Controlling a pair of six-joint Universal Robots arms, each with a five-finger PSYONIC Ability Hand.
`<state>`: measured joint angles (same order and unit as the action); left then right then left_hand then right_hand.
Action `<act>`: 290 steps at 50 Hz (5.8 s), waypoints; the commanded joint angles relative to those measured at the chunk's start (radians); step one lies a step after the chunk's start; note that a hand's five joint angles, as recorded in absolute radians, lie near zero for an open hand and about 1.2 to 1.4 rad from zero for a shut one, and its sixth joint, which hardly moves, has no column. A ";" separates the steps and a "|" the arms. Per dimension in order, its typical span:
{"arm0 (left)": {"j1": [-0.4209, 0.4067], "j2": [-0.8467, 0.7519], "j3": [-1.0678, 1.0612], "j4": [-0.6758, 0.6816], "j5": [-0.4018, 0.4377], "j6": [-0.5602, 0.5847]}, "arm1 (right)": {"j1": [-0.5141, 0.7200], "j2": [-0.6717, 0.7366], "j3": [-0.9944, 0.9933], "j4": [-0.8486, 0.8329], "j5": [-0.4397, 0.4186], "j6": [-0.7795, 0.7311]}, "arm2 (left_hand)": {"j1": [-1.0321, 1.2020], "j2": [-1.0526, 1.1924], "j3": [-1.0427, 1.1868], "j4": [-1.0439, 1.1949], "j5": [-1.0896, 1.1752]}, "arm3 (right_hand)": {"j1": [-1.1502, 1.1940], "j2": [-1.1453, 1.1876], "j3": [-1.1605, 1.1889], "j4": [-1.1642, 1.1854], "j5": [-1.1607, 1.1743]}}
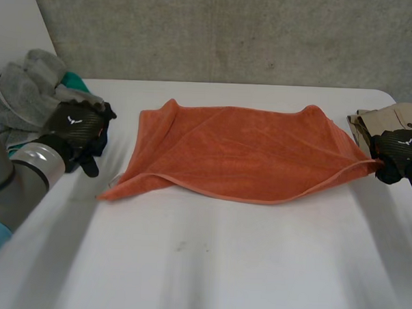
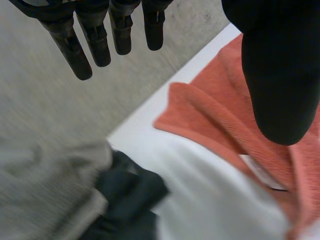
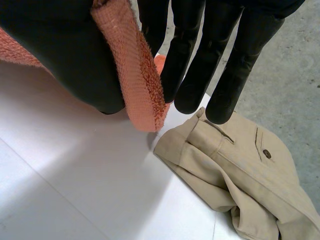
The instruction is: Fold the laundry.
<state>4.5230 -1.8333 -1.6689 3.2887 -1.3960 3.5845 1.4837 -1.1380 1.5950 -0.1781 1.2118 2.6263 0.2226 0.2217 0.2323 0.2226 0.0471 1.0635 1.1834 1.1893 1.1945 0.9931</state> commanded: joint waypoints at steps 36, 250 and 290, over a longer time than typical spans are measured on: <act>-0.022 -0.250 0.054 -0.044 -0.023 -0.115 | -0.005 0.000 -0.023 0.038 0.006 -0.003 | 1.174 1.175 1.164 1.174 1.175 | 0.333 0.213 0.207 0.202 0.229; -0.216 -0.253 0.090 0.282 -0.373 0.198 | -0.092 0.006 0.026 0.008 -0.175 -0.155 | -0.048 -0.047 -0.058 -0.048 -0.047 | -0.459 -0.579 -0.585 -0.590 -0.563; -0.219 -0.204 0.061 0.281 -0.360 0.163 | -0.270 0.093 0.045 -0.014 -0.167 -0.292 | -0.047 -0.046 -0.057 -0.047 -0.046 | 0.333 0.213 0.207 0.202 0.229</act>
<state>4.3064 -2.0503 -1.6023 3.5707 -1.7530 3.7503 1.2940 -0.9994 1.5927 -0.1947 1.0739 2.3424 0.1886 0.2059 0.2147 0.2049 0.0466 1.0290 1.1815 1.1851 1.1904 0.9712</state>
